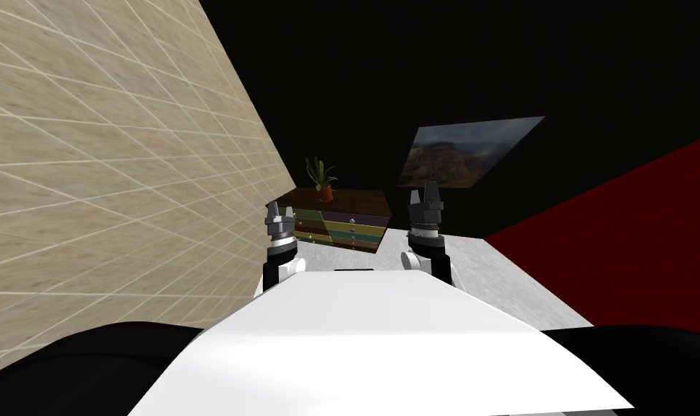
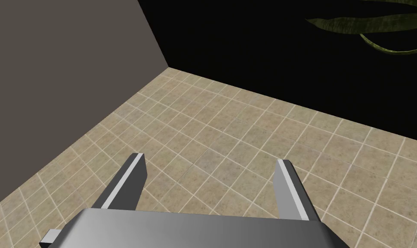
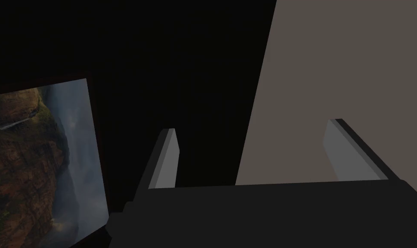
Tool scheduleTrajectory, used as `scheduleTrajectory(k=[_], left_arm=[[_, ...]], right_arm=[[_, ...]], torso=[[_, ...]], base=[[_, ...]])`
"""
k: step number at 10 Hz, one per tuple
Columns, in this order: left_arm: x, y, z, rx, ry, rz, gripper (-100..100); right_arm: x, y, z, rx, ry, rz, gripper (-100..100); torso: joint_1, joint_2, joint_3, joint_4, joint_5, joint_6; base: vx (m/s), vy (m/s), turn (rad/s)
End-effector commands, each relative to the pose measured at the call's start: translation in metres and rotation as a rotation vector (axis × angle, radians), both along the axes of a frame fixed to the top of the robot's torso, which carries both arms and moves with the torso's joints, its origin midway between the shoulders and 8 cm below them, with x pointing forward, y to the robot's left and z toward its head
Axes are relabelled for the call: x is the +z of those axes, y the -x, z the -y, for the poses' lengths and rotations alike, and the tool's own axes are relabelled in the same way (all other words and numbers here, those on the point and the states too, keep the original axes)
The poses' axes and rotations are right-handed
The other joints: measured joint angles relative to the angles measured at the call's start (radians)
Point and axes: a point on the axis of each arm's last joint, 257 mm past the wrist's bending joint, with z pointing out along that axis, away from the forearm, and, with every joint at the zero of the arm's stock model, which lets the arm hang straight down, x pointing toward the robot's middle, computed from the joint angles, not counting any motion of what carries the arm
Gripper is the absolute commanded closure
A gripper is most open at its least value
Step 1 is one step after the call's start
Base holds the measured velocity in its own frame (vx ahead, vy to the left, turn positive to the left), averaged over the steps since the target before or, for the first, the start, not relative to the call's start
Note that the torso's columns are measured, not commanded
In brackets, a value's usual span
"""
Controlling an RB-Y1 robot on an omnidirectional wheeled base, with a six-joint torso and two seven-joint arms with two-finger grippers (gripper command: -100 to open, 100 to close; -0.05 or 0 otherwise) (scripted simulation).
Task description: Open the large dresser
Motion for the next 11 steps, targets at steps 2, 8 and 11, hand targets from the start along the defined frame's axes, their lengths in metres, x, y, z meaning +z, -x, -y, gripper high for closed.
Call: scheduleTrajectory(k=[2,8,11], left_arm=[[0.0000,0.0000,0.0000,0.000,0.000,0.000,0],[0.0002,0.0001,0.0000,0.000,0.000,0.000,0],[-0.0079,-0.0071,0.0051,-0.025,-0.044,-0.028,-100]], right_arm=[[0.0000,0.0000,0.0000,0.000,0.000,0.000,0],[0.0001,0.0001,0.0000,0.000,0.000,0.000,0],[0.0000,0.0000,0.0000,0.000,0.000,0.000,0]], torso=[[0.000,0.104,-0.209,0.105,0.000,0.000],[0.000,0.544,-1.087,0.544,0.000,0.000],[-0.001,0.725,-1.451,0.724,0.000,0.000]], base=[[0.000,0.000,0.000],[0.000,0.000,0.000],[0.010,-0.016,-0.007]])
